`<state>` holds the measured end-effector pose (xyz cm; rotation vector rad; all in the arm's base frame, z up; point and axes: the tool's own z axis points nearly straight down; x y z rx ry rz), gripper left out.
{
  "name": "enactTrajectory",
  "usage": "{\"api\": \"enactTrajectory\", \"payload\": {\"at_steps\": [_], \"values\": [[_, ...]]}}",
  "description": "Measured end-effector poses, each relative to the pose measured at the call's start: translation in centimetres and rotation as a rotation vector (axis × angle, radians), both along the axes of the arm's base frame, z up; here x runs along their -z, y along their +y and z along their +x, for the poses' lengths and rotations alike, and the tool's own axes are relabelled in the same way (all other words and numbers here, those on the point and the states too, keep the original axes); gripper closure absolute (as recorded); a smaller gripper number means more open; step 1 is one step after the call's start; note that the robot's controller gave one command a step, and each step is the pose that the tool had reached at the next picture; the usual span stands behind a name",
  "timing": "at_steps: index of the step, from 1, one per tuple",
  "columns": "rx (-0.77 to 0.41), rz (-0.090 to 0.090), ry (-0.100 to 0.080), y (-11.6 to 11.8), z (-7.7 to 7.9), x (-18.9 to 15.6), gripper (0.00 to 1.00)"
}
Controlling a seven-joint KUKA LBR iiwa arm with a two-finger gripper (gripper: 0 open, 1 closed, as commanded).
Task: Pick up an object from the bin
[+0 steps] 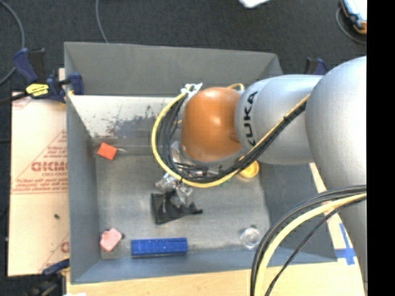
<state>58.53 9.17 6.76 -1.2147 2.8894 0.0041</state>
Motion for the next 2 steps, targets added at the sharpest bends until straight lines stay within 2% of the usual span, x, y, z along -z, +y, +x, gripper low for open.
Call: {"api": "enactTrajectory", "payload": {"at_steps": [1, 2], "values": [[-0.001, -0.001, -0.001, 0.4, 0.5, -10.1, 1.00], [0.038, 0.002, -0.008, -2.7, 0.7, -4.1, 1.00]]}}
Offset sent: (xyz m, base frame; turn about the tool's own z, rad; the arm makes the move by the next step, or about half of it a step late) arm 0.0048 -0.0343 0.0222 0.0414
